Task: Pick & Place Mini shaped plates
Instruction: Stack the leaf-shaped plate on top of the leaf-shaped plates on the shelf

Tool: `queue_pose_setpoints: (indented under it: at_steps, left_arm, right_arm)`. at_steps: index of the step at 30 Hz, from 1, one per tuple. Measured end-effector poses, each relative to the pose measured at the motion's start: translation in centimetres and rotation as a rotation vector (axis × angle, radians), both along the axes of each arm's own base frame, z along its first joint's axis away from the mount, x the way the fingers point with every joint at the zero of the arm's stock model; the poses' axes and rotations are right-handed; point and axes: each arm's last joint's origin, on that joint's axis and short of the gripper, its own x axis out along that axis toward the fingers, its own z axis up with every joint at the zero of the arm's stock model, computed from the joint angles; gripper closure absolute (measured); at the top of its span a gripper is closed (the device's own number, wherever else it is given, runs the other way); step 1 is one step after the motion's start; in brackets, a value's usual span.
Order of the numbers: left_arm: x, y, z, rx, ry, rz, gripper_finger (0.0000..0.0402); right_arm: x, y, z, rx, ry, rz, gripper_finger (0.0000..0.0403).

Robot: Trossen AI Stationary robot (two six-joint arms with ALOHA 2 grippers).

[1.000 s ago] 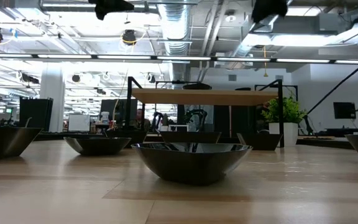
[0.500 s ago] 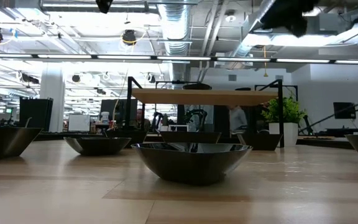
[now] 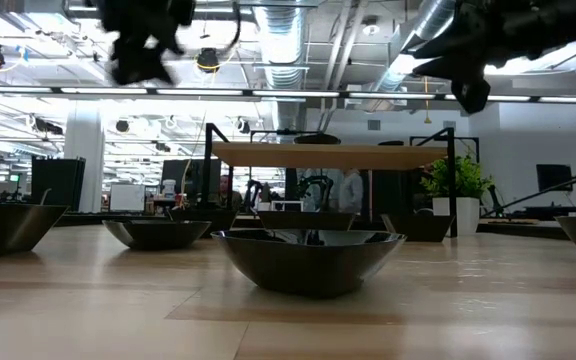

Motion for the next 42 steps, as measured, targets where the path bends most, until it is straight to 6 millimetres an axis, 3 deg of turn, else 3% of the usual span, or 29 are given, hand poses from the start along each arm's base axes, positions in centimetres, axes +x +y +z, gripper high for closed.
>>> queue_pose_setpoints:
  at_steps: [4,10,17,27,35,42]
  left_arm:
    - [0.2,0.0,-1.4,-0.149,0.143,0.151,0.0209]
    - [0.8,0.1,-2.2,-0.097,0.12,0.185,0.0209]
    - [-0.2,0.2,-4.7,-0.233,0.27,0.424,0.0209]
    - [1.3,-0.3,-8.6,-0.258,0.457,0.444,0.0209]
    - [1.4,-0.3,-8.6,-0.27,0.457,0.451,0.0209]
    - [1.5,-0.3,-8.6,-0.286,0.453,0.465,0.0209]
  right_arm:
    - [0.0,0.0,0.2,-0.017,-0.017,0.006,0.031]
    - [0.0,0.0,0.2,-0.033,-0.016,0.019,0.031]
    - [0.0,0.1,0.2,-0.04,-0.015,0.036,0.031]
    - [-0.2,0.1,0.1,-0.105,0.011,0.052,0.031]
    - [-2.0,0.2,0.7,-0.149,-0.015,0.057,0.031]
    - [-2.8,0.1,-0.1,-0.166,0.089,0.022,0.031]
